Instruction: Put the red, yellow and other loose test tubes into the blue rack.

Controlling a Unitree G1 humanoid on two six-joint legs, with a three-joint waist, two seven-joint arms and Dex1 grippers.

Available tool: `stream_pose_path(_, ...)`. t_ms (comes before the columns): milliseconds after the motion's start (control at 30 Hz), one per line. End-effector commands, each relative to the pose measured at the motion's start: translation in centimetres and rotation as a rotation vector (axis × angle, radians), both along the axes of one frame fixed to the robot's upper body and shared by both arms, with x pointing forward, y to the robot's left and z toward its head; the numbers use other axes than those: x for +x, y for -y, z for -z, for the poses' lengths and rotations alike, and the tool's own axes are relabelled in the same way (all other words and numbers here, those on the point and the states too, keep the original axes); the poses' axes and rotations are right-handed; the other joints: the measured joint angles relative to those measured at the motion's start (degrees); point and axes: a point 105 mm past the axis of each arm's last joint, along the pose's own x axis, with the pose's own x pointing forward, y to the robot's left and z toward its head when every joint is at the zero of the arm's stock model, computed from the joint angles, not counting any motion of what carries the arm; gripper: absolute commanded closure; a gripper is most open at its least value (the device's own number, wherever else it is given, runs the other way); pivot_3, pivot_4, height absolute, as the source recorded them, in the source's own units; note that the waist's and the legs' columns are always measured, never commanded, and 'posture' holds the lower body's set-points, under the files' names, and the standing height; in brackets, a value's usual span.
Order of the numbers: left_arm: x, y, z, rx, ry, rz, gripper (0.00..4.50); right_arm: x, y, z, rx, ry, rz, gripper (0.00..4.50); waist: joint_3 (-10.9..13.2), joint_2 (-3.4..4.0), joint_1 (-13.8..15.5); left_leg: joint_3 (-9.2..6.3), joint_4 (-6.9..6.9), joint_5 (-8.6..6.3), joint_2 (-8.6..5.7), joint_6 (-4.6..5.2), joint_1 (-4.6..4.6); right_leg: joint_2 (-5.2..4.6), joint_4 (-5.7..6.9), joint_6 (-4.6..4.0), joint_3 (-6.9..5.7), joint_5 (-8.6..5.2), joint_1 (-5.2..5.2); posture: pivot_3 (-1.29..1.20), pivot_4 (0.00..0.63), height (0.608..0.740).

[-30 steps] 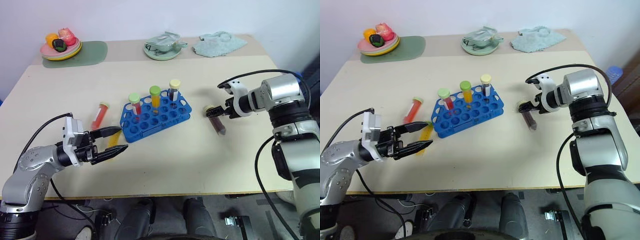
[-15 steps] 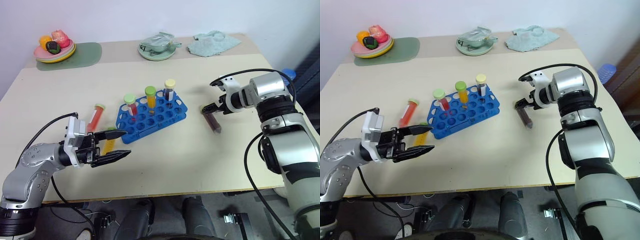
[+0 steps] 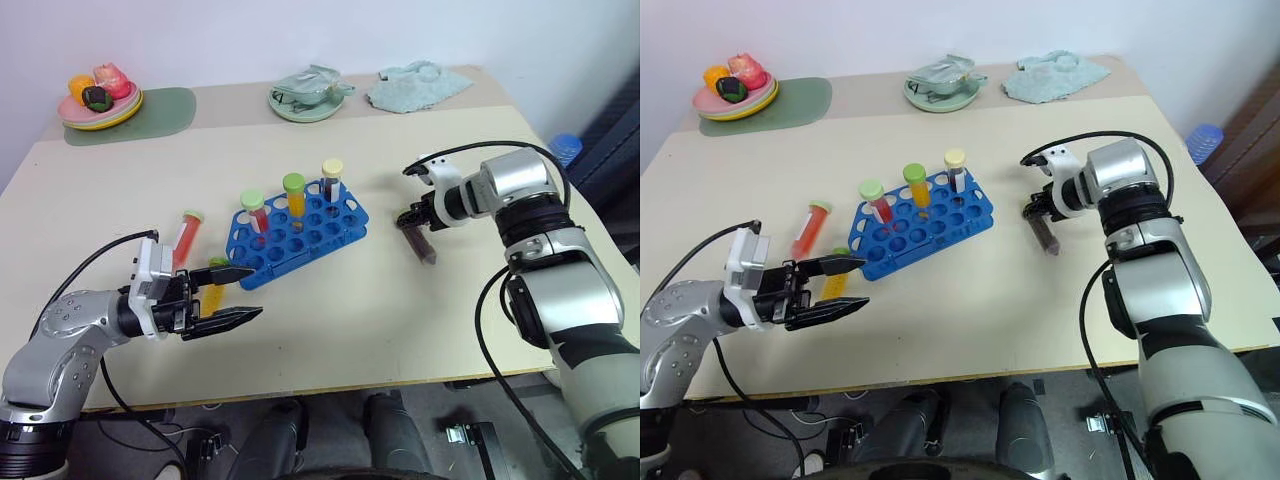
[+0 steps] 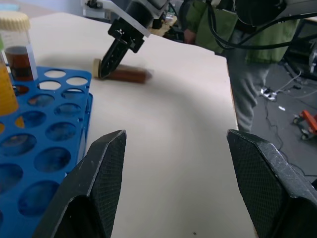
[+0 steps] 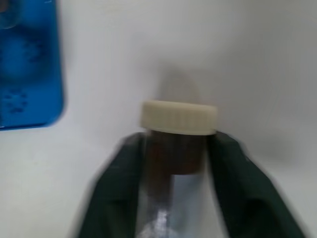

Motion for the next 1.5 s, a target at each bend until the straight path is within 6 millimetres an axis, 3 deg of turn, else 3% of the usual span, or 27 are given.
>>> stream_pose_path(33, -0.3, 0.0, -0.9, -0.004, 0.031, 0.011, 1.19, -0.3, -0.5, 0.7, 0.003, -0.013, -0.024, 3.71, -0.01, -0.01, 0.01, 0.00, 0.01, 0.00, 0.00, 0.00, 0.01, 0.00, 0.00, 0.00, 0.00, 0.00, 0.01, 0.00, 0.150, 0.740)
stream_pose_path(467, 0.2, -0.2, -1.1, -0.006, 0.042, 0.006, 1.19, -0.2, -0.7, 0.6, -0.026, 0.070, -0.053, 3.71, -0.04, -0.02, -0.09, 0.02, -0.01, -0.01, 0.01, 0.00, 0.04, 0.01, 0.01, 0.00, 0.01, 0.00, 0.01, 0.00, 0.150, 0.740)
stream_pose_path(600, 0.3, -0.5, -1.2, -0.006, 0.046, -0.008, 1.19, 0.0, -0.7, -3.2, 0.075, 0.240, -0.085, 3.71, -0.04, -0.03, 0.07, 0.04, 0.00, -0.01, 0.02, 0.00, 0.04, 0.00, 0.00, 0.00, 0.02, 0.00, 0.01, 0.00, 0.150, 0.740)
stream_pose_path(700, 0.4, -0.9, -1.2, -0.006, 0.048, -0.034, 1.19, -1.3, -2.3, -7.9, 0.319, 0.416, -0.168, 3.71, 0.04, 0.08, -0.01, 0.06, -0.02, -0.01, 0.01, 0.00, 0.00, 0.00, 0.00, 0.00, 0.04, 0.00, -0.03, 0.00, 0.150, 0.740)
stream_pose_path(767, 0.5, -1.1, -1.1, -0.003, 0.049, -0.049, 1.19, -2.8, -3.6, -11.1, 0.527, 0.585, -0.251, 3.71, 0.06, 0.12, 0.01, 0.10, -0.09, -0.01, 0.02, 0.00, -0.02, 0.01, 0.03, 0.01, 0.12, 0.00, -0.13, 0.00, 0.150, 0.740)
stream_pose_path(867, 0.8, -1.4, -1.0, -0.005, 0.056, -0.075, 1.19, -6.2, -5.2, -14.4, 0.854, 0.726, -0.435, 3.71, 0.03, 0.08, 0.07, 0.13, -0.13, -0.02, 0.05, 0.00, -0.02, 0.02, 0.02, 0.01, 0.13, 0.01, -0.14, 0.00, 0.150, 0.740)
stream_pose_path(1100, 1.6, -1.6, -1.4, -0.051, 0.062, -0.112, 1.19, -6.2, -7.6, -12.7, 0.953, 0.972, -0.365, 3.71, 0.02, 0.07, 0.26, 0.15, 0.00, -0.02, 0.06, 0.02, 0.03, 0.04, 0.04, 0.08, 0.14, 0.07, -0.04, 0.00, 0.150, 0.740)
stream_pose_path(1300, 2.2, -2.6, -2.4, -0.083, 0.091, -0.179, 1.19, -3.9, -8.7, -8.8, 0.852, 1.192, -0.247, 3.71, 0.02, 0.06, -0.15, 0.26, -0.04, -0.02, 0.05, 0.00, 0.11, 0.04, 0.19, 0.08, 0.19, 0.07, -0.13, 0.00, 0.150, 0.740)
stream_pose_path(1500, 2.1, -3.4, -3.1, -0.081, 0.109, -0.230, 1.19, -3.0, -8.8, -7.1, 0.805, 1.295, -0.188, 3.71, 0.03, 0.07, -0.18, 0.41, -0.05, -0.02, 0.05, 0.00, 0.14, 0.00, 0.39, 0.07, 0.19, 0.06, -0.27, 0.00, 0.150, 0.740)
